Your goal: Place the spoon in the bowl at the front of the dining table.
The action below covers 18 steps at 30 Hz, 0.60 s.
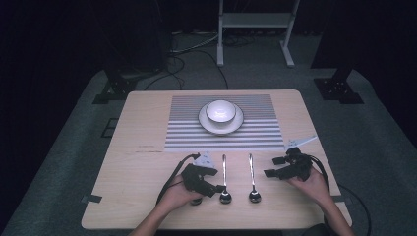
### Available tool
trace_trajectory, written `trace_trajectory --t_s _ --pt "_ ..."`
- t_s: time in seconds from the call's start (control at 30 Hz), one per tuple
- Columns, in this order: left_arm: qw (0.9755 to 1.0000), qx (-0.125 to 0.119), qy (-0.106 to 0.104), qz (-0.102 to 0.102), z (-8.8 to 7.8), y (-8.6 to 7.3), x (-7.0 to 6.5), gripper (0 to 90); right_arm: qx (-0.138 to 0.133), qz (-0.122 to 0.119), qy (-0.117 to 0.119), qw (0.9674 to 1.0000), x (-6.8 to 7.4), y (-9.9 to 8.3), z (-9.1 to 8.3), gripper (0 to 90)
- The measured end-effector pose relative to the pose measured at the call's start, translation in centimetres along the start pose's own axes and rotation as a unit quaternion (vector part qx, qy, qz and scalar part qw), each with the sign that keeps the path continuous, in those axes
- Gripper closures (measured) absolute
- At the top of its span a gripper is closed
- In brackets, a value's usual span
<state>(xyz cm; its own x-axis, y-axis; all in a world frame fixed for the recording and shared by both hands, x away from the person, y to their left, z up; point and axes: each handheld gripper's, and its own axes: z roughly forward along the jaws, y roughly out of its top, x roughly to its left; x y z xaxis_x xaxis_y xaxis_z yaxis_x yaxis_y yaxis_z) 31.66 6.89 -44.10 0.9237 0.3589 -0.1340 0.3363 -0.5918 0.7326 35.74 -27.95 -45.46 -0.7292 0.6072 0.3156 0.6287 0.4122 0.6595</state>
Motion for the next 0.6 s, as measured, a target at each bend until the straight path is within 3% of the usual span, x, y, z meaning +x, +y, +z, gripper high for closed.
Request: trace_trajectory --t_s 0.2,0.43,0.6 --pt "0.9999 0.001 -0.014 0.008 0.2 0.0 -0.4 49.3 0.003 -0.001 0.003 1.0 0.0 0.0 0.1 20.9" --pt "0.9982 0.029 -0.039 0.035 1.3 -0.1 -1.5 62.5 0.001 -0.002 0.005 1.0 0.2 0.2 0.2 20.9" --pt "0.9972 0.04 -0.045 0.046 1.8 -0.2 -1.9 69.8 -0.001 0.003 0.01 0.9999 0.4 0.4 0.3 20.9"
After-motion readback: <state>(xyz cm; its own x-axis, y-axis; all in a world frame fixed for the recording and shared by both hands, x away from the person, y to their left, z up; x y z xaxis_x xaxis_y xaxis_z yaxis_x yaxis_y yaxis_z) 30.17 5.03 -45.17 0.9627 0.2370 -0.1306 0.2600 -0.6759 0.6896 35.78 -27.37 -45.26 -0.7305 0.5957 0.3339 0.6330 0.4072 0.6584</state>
